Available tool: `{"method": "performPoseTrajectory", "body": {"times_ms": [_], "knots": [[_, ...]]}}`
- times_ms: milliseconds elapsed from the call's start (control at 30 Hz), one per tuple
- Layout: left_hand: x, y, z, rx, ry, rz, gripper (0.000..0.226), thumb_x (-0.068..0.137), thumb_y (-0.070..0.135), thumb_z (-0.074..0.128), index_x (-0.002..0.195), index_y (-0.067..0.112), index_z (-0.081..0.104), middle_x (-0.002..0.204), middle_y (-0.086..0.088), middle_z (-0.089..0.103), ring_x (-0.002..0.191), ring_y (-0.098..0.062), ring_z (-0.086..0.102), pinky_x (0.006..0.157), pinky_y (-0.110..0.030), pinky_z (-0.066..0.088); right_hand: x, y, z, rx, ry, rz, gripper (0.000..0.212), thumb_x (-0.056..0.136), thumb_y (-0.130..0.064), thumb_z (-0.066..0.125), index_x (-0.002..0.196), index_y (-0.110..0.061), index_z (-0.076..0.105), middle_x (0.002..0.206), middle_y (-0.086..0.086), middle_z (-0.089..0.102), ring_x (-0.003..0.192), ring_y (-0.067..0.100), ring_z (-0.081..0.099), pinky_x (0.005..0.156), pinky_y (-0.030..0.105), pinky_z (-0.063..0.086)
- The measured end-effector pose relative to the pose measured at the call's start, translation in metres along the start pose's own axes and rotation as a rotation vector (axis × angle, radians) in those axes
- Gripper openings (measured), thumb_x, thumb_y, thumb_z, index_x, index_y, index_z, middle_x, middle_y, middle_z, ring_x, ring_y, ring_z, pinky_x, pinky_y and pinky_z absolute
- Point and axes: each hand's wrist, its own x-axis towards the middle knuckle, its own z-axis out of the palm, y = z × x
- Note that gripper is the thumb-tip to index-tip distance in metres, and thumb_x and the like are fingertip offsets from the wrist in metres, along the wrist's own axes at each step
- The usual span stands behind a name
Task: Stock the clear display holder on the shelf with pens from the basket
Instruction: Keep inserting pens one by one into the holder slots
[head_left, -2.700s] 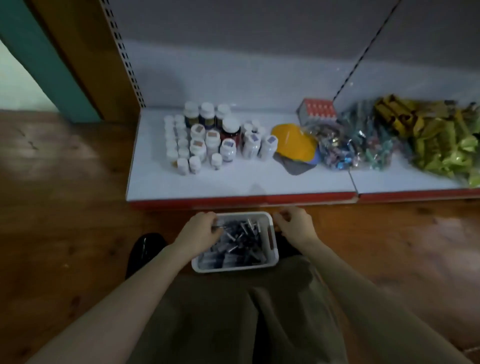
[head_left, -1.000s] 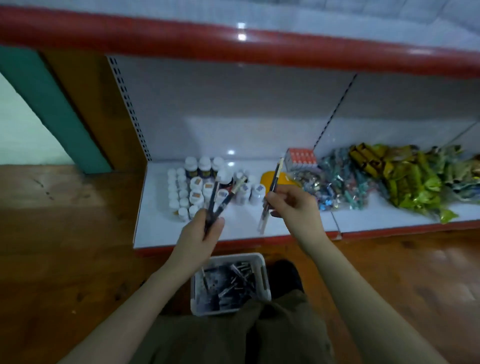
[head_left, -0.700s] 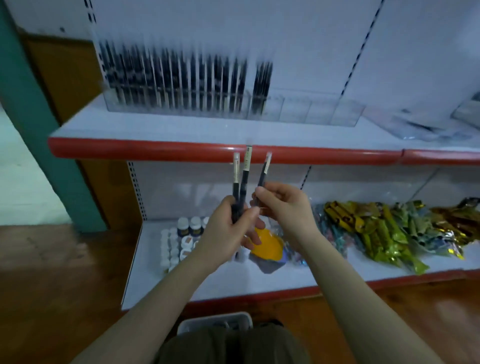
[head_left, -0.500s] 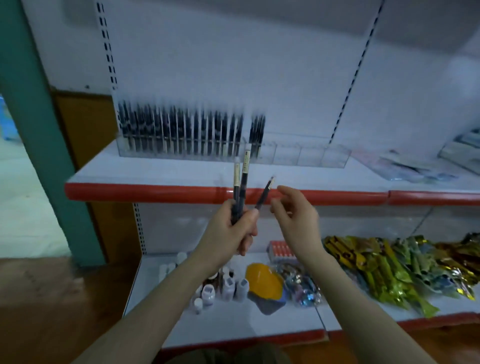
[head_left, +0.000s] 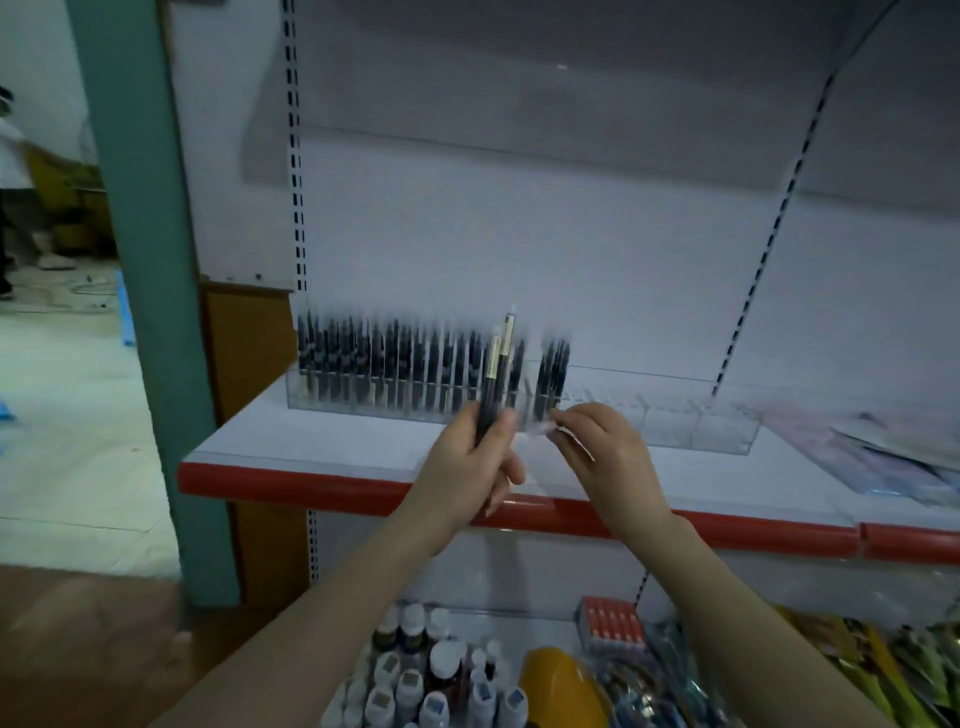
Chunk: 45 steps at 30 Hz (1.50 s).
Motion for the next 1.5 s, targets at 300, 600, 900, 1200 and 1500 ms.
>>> {"method": "performPoseTrajectory", "body": {"times_ms": [300,600,900,1200,1500], "knots": [[0.051,-0.022,0.000,0.198,0.083,-0.008,0.024,0.097,0.025,0.044,0.080,0.008,0.046,0.061,-0.001,0.041,0.050,-0.012,0.039,0.046,-0.024,0.036,0.062,0.064,0.004,0.295,-0.045,0.615,0.029,0.095,-0.017,0.050,0.122,-0.004,0.051,0.100,0.012,0.066,0.082,0.019,0.056,0.074,0.025,0.039],[0.085,-0.030,0.011,0.164,0.080,0.001,0.034,0.097,0.025,0.043,0.101,-0.007,0.052,0.060,-0.002,0.036,0.050,-0.014,0.034,0.043,-0.024,0.032,0.091,0.094,0.032,0.374,-0.161,0.736,0.023,0.096,-0.017,0.045,0.112,-0.003,0.055,0.100,0.014,0.065,0.090,0.029,0.063,0.080,0.037,0.050],[0.099,-0.037,0.009,0.183,0.054,0.055,0.023,0.097,0.024,0.044,0.078,0.012,0.043,0.059,0.001,0.039,0.045,-0.008,0.036,0.045,-0.025,0.035,0.105,0.097,0.040,0.348,-0.287,0.734,0.020,0.095,-0.016,0.047,0.106,-0.001,0.056,0.089,0.013,0.064,0.089,0.032,0.064,0.085,0.047,0.051],[0.101,-0.038,0.007,0.163,0.047,0.068,0.021,0.097,0.024,0.045,0.082,0.010,0.046,0.060,0.000,0.040,0.045,-0.008,0.037,0.043,-0.025,0.034,0.102,0.099,0.042,0.329,-0.407,0.750,0.022,0.096,-0.014,0.046,0.109,0.000,0.054,0.094,0.017,0.065,0.079,0.024,0.064,0.083,0.043,0.053],[0.099,-0.036,0.005,0.144,0.062,0.060,0.023,0.096,0.024,0.046,0.096,0.002,0.052,0.061,0.001,0.043,0.044,-0.004,0.039,0.043,-0.021,0.035,0.088,0.104,0.051,0.165,-0.586,0.710,0.031,0.094,-0.017,0.053,0.065,-0.013,0.044,0.065,0.000,0.045,0.069,0.020,0.043,0.053,0.022,0.031]]}}
